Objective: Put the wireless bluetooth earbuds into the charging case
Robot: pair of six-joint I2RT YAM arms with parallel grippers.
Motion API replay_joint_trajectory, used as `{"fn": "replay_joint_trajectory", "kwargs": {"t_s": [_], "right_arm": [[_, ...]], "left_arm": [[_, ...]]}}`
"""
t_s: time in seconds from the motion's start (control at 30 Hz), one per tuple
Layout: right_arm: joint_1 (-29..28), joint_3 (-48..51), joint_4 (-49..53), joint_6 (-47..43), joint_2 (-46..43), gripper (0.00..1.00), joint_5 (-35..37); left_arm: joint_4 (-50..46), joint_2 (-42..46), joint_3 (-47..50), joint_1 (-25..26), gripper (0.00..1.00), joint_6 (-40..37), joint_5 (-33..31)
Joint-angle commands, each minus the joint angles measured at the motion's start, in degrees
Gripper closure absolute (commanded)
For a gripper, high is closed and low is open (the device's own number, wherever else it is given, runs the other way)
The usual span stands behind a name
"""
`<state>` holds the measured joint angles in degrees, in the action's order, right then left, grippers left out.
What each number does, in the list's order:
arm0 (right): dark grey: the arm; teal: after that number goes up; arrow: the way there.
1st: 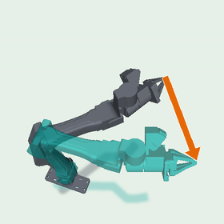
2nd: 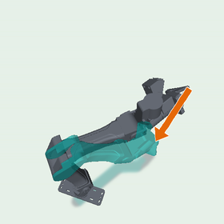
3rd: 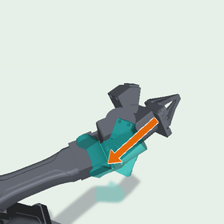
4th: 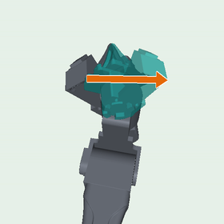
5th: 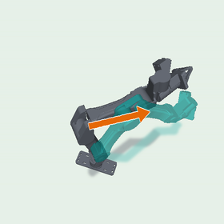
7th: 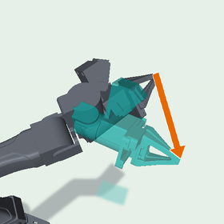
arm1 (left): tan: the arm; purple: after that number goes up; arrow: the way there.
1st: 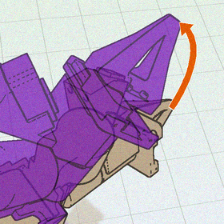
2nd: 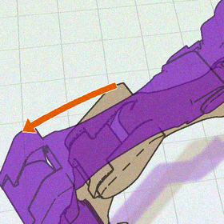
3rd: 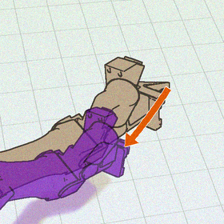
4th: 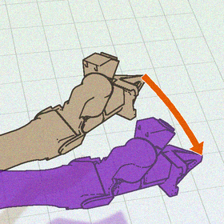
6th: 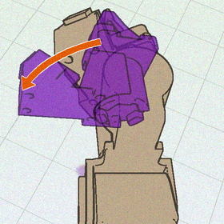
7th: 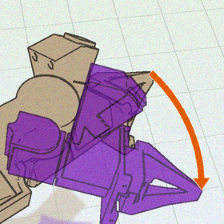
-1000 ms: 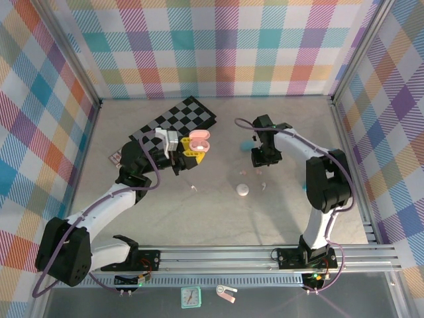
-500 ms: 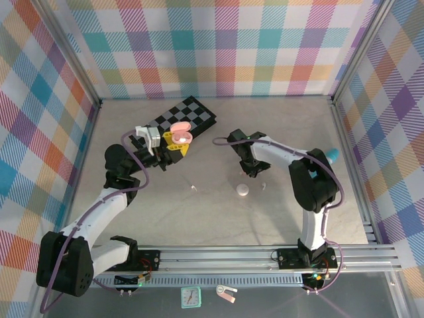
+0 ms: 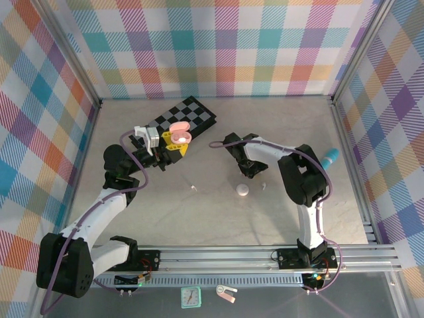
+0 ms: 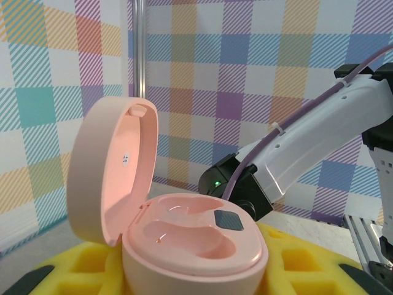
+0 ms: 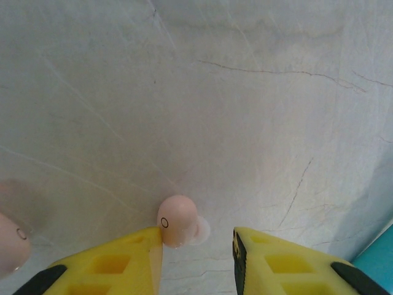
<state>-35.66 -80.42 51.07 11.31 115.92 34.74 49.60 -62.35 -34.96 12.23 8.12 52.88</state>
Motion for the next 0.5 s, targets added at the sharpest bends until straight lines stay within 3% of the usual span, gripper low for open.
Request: {"fn": "replay_joint_trajectory", "kwargs": {"t_s": [0.0,0.47], "right_arm": [[-0.4,-1.7,0.7,-0.3,0.8,0.65,0.5],[-0.4,-2.5,-0.2,-1.7,3.4,0.67,1.7]], "left_arm": [[0.8,1.6,0.5,-0.9,0.69,0.4,1.0],[0.7,1.4,0.2,-0.9,0.69,0.4,1.2]]}}
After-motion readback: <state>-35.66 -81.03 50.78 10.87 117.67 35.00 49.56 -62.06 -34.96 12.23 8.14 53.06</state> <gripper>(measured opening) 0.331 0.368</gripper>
